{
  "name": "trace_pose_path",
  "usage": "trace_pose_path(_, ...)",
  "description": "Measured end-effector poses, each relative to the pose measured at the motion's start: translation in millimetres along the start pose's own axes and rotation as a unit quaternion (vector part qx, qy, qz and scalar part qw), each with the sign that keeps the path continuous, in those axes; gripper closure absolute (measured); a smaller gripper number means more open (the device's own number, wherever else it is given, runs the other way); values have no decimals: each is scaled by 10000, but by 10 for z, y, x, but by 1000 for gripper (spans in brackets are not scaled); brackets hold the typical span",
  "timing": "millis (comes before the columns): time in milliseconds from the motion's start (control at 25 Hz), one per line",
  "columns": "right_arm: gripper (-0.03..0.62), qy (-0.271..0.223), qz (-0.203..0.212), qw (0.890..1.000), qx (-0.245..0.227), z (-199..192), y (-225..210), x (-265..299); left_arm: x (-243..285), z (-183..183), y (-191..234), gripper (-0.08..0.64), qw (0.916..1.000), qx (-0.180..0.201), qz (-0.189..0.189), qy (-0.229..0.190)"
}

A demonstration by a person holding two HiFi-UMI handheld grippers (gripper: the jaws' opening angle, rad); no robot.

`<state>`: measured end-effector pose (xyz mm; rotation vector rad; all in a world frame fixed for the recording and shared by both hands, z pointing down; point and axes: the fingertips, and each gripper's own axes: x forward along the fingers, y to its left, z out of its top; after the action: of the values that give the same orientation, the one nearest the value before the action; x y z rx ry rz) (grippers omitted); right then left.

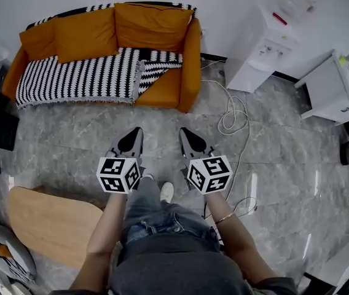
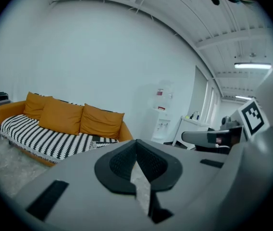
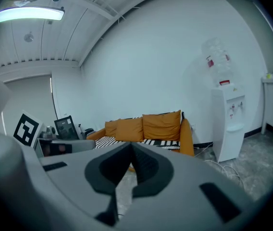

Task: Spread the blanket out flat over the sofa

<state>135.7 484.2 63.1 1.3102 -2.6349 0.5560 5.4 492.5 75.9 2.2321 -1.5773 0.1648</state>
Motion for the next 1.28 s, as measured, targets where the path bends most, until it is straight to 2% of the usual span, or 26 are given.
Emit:
trace_pose_path(280,581,-35,-12,9999,143,138,-87,234,217,159,260,543,9999,2,101,14)
trace_pose_path(520,581,28,-123,9996,268,230,-339,637,661,217,533,543,9998,-24,132,145)
trace_pose_path(840,581,315,-357,9973,563,337,-686,1702,1537,353,1298,543,9986,-197,56,490)
trace_pose_path(1040,581,546,-506,9949,677,450,-868,2426,2136,562,1814,543,9976,-224,-44,646)
trace_pose_path(1280,581,798,-750,9903,854,495,-1050,3061,2731,721,2338,541,9959,-296,-197,833)
